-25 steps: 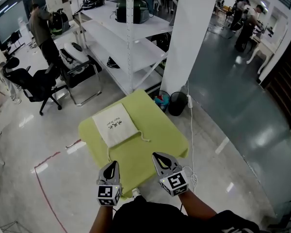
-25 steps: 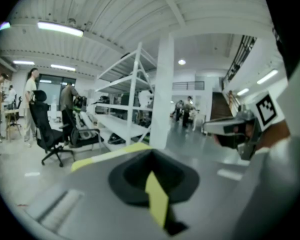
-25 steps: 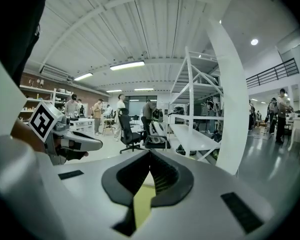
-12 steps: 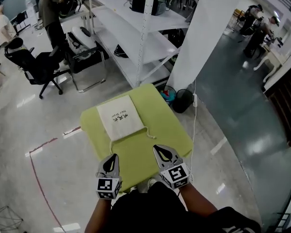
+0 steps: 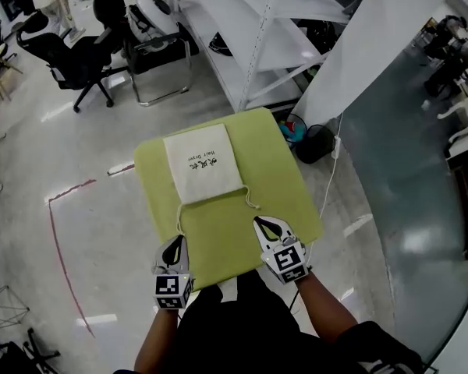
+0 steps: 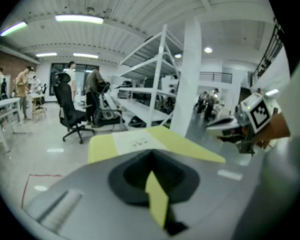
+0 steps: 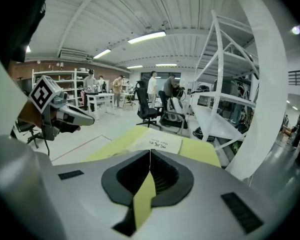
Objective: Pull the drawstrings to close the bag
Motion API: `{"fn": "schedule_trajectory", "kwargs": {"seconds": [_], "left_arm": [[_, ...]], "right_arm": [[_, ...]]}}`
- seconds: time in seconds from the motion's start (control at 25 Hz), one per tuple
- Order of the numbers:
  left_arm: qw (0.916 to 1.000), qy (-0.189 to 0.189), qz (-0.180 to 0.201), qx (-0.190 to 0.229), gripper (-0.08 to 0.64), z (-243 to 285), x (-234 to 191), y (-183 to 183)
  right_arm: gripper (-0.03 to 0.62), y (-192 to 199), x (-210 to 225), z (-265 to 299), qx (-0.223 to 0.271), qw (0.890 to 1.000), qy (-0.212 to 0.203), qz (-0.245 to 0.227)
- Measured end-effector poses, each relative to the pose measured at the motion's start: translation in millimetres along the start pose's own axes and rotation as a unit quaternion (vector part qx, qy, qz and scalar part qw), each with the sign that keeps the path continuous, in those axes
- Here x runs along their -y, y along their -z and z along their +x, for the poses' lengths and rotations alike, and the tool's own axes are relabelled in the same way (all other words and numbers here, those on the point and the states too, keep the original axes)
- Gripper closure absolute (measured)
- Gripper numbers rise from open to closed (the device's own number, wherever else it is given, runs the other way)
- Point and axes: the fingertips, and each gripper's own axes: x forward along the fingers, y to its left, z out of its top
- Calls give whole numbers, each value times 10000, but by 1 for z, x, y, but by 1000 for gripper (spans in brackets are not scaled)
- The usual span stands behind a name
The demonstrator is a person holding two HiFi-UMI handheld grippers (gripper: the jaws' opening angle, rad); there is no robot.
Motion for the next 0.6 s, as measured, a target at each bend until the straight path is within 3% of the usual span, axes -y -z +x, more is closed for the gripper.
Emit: {"fn": "schedule_trajectory", "kwargs": {"seconds": [0.2,0.4,0.52,0.6], "left_arm": [[9995,-119,-215,-174,560,33,4,20],[9962,-517,-453,-542,558,55,6,32],[9923,-627,-563,-905,426,59,3,55],[9883,-774,-674,-1127,403,62,-4,69]], "right_arm": [[584,47,8,26,-474,9984,-321,31],[569,71,22,47,-901,9936,-676,87],[503,90,24,61,-1142,9898,-847,46],[489,101,27,73,-1290,9874,-914,2]]}}
